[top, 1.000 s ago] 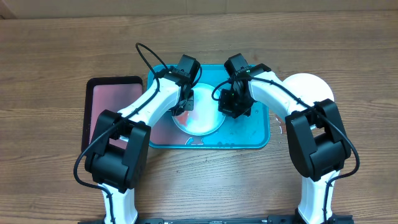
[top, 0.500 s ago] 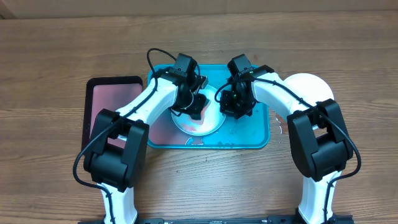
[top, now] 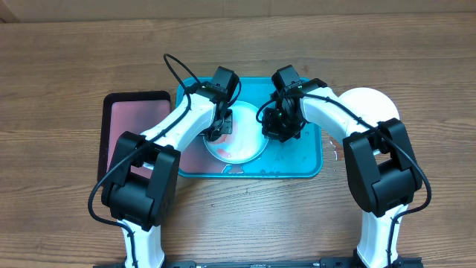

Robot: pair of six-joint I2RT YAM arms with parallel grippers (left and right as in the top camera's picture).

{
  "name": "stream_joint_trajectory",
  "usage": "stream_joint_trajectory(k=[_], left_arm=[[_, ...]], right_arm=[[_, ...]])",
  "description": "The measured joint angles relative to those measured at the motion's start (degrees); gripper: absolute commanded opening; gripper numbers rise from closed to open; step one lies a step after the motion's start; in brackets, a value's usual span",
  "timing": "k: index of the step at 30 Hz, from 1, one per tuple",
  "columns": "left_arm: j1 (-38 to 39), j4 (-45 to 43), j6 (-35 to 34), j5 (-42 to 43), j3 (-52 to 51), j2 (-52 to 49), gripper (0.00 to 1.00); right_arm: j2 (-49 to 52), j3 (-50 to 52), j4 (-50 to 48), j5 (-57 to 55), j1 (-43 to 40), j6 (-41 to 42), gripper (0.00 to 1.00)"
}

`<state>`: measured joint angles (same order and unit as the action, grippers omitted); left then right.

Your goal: Clean dirty plates on tray and stack at the side

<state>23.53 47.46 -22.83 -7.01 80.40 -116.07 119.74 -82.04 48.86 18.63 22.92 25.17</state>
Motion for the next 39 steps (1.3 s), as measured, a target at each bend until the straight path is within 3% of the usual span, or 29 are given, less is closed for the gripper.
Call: stream_joint_trajectory(k=[7,14,18,21,28,30,34,39], left_arm=[[-0.76,2.95,11.23,14.01,0.2,0.07,0.04],[0.15,-6.16,19.23,27.98,-0.55,0.02,0.04],[0.42,-11.32,17.62,26.6,-0.55,0.02,0.05],[0.11,-11.45,12.66,19.32,-0.55,0.02,0.04],[-0.52,-4.0,-0.04,-0.22,-0.17,0.04,0.04],[-0.55,-0.74,-1.57,-1.4,0.0,0.04,0.04],[-1.07,2.34,1.33,4.2,0.24,0.04,0.04],[-2.51,3.04,13.99,23.34,-0.13,0.04,0.04]], right_arm=[[0.0,0.09,0.24,0.02,0.0,-0.96,0.04],[0.0,0.09,0.46,0.09,0.0,-1.18,0.04],[0.0,0.09,0.55,0.17,0.0,-1.16,0.04],[0.0,0.09,0.57,0.24,0.0,-1.16,0.04],[0.0,0.09,0.55,0.26,0.0,-1.01,0.04],[0.0,0.11,0.46,0.28,0.0,-1.01,0.04],[0.0,0.11,0.5,0.33,0.07,-1.2,0.04],[0.0,0.11,0.66,0.28,0.07,-1.2,0.04]])
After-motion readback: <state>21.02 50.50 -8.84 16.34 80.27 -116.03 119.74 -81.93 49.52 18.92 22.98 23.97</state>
